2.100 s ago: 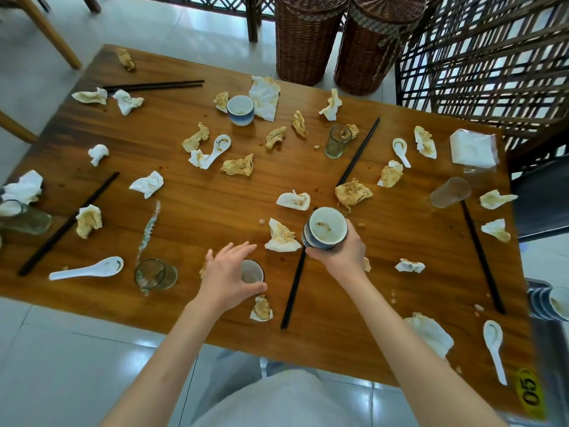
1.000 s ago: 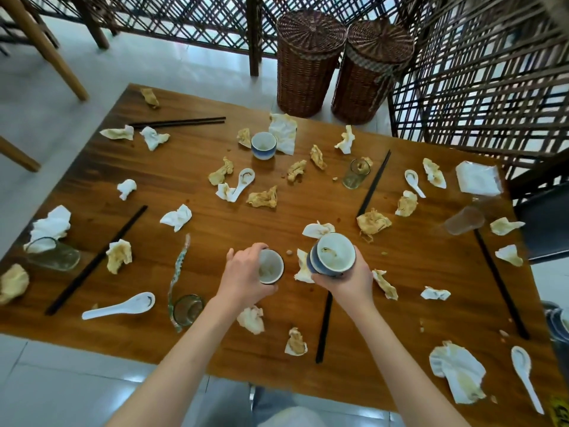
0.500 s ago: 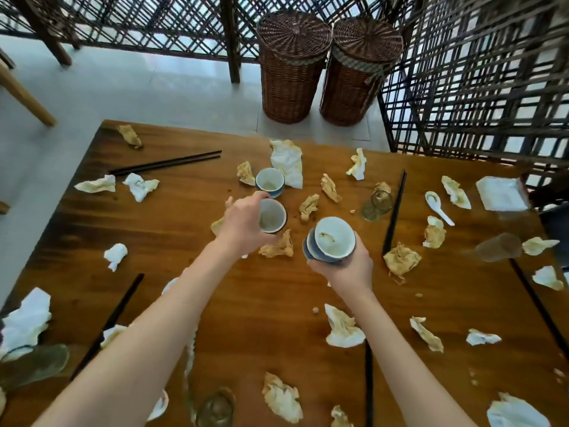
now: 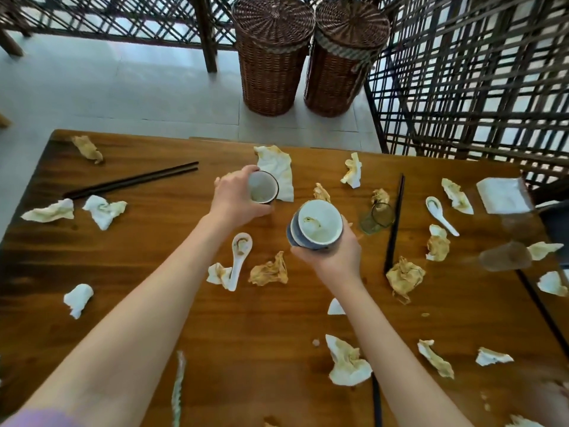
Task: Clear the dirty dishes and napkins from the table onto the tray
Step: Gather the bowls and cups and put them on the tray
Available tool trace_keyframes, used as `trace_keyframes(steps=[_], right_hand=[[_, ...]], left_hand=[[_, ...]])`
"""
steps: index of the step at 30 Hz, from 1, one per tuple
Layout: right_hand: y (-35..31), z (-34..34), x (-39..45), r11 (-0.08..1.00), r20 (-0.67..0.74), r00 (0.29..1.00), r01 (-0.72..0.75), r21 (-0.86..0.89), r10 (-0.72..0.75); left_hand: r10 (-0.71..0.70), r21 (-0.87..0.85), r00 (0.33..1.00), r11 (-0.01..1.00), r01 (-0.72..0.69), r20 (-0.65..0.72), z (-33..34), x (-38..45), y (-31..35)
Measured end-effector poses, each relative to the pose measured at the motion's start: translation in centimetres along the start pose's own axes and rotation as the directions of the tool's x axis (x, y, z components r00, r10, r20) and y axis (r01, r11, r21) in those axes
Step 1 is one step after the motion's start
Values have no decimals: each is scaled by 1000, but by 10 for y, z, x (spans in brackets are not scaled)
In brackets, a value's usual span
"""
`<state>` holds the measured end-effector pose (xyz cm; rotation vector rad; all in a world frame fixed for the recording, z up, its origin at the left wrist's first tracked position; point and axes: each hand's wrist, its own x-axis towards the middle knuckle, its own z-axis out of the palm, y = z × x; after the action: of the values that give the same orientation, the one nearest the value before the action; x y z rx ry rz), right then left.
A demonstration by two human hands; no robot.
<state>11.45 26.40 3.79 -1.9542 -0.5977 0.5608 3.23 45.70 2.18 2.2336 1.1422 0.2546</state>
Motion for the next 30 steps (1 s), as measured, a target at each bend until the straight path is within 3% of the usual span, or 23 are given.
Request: trace_keyframes(steps=[12,25,30], right_hand=[[16,-5,-5,1000,0,1000,-27,2,27],[25,-6,-9,999,-22,999,-32,-28,31],[26,-7,-11,999,-36,999,-30,-25,29]], left_hand=[[-27,-190,999,982,21,-26,16,1,-14],[-39,-264,999,964,34,-14,22,3,-21],[-149,-375,987,920,117,-56,38,-2,-28]])
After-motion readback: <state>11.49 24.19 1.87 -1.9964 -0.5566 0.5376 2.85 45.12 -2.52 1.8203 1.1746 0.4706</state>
